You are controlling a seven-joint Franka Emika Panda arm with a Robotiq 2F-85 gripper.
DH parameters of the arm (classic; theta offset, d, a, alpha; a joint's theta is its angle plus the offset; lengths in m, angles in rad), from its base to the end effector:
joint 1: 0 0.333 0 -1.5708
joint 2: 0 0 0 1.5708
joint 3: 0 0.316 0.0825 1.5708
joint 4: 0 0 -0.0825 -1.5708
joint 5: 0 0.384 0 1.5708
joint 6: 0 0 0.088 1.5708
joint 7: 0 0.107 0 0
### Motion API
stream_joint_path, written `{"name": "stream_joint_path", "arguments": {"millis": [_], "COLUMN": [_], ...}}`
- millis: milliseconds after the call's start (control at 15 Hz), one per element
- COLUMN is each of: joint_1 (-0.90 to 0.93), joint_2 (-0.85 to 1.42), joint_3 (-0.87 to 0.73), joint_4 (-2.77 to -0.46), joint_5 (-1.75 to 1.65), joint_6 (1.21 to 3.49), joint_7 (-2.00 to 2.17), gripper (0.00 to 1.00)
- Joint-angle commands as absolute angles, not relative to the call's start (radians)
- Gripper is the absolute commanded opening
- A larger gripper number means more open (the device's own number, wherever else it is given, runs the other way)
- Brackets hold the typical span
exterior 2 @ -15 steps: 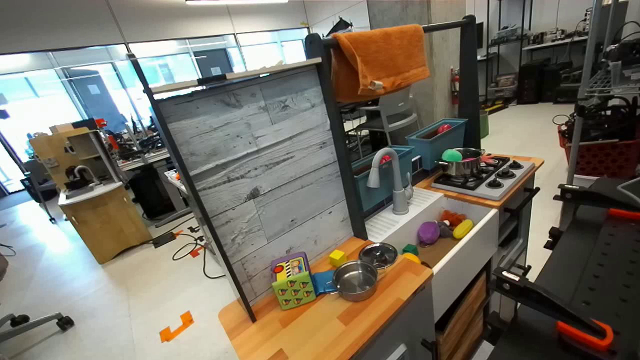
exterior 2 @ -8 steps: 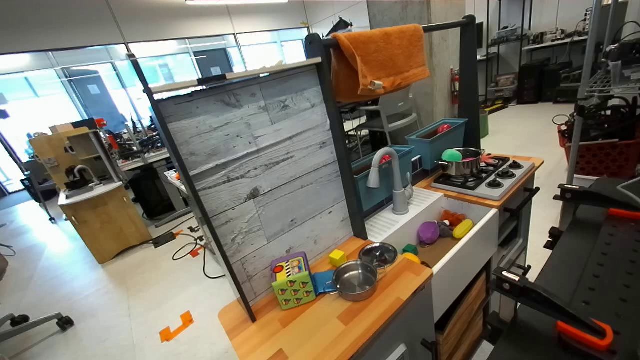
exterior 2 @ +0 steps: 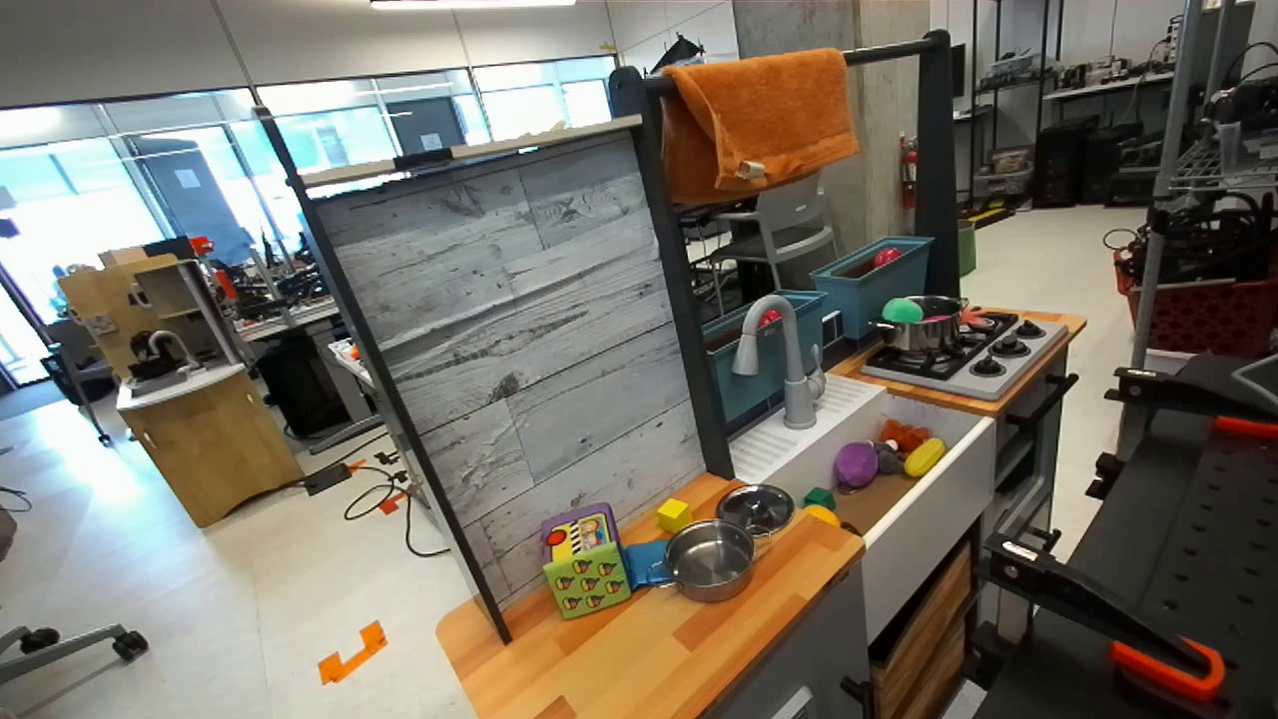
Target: Pick the purple object and put it in the pot on the stove
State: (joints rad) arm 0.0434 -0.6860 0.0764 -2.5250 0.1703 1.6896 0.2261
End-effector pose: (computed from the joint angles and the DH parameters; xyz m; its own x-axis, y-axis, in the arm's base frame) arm 0.3233 0.0572 0.4886 0.9734 -0.1503 -0.1728 -0.1657 -0.9830 -0.0788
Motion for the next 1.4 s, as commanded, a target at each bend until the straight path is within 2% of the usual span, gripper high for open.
{"name": "stream_joint_path", "arguments": {"millis": [0,867,1333], "joint_1": [0.033,0.03,-0.037], "joint_2": [-0.686,-0.668,-0.308], "joint_3": [0.085,0.082,-0.034], "joint_4": [-2.523,-2.524,-2.402], "joint_5": [0.175,0.169,0.133], "joint_6": [1.687,1.713,1.94], "joint_7": [0.221,0.209,0.054], "gripper": [1.0,1.0,1.0]}}
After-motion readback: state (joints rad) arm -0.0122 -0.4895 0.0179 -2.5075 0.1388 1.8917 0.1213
